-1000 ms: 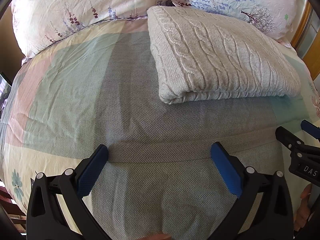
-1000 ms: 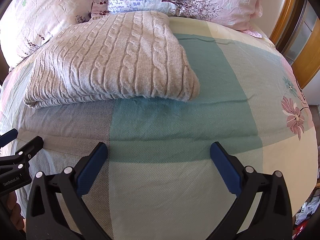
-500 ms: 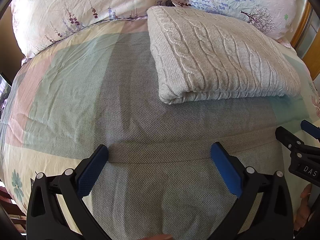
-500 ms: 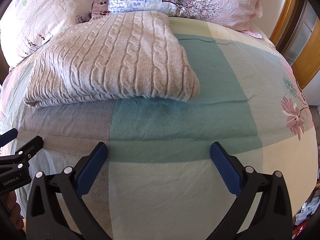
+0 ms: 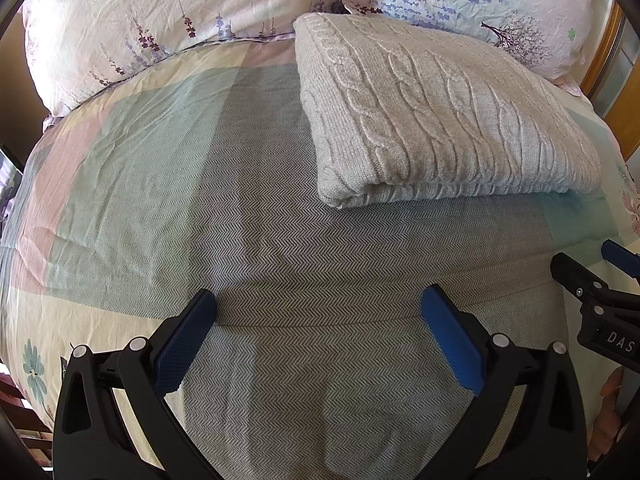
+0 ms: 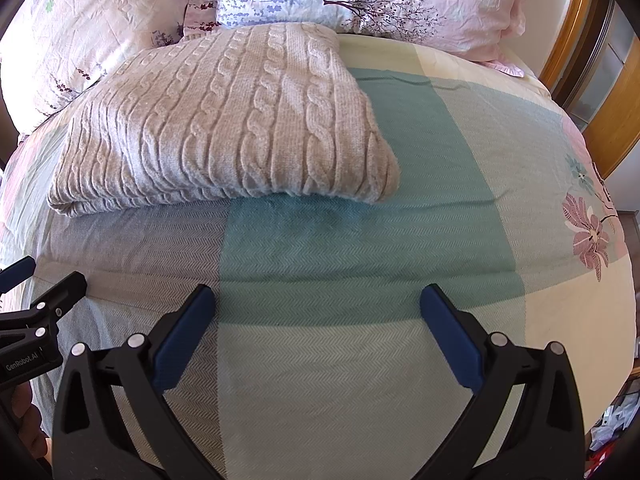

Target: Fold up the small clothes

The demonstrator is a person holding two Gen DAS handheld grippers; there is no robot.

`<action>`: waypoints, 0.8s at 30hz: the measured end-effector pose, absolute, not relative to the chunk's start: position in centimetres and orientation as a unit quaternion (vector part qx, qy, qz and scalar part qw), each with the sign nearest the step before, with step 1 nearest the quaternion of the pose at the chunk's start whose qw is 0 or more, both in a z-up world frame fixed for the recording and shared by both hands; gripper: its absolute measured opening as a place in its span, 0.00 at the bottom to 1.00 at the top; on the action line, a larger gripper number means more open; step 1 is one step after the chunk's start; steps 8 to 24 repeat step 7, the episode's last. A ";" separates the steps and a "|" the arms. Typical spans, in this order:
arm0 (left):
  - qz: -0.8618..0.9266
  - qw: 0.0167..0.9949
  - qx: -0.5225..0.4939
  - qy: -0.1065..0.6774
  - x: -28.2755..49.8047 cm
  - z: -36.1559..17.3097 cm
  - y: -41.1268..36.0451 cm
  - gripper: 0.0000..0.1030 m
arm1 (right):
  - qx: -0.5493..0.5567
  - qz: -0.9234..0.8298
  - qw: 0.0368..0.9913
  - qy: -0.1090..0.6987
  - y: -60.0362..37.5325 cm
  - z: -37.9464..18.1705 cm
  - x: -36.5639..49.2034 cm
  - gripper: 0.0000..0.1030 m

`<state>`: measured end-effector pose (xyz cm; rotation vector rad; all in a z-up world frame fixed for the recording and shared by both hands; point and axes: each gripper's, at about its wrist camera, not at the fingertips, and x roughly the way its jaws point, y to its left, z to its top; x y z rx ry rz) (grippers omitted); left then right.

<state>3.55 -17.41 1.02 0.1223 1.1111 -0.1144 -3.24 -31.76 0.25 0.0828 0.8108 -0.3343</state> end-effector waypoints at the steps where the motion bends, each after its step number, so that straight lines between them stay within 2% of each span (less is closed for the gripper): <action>1: -0.054 0.846 0.057 0.527 3.6 1.0 -17.4 0.99 | 0.040 -0.162 0.905 0.392 -31.8 0.3 -3.2 0.98; 24: -0.053 0.846 0.057 0.527 3.5 1.0 -17.4 0.99 | 0.040 -0.162 0.905 0.392 -31.8 0.2 -3.2 0.98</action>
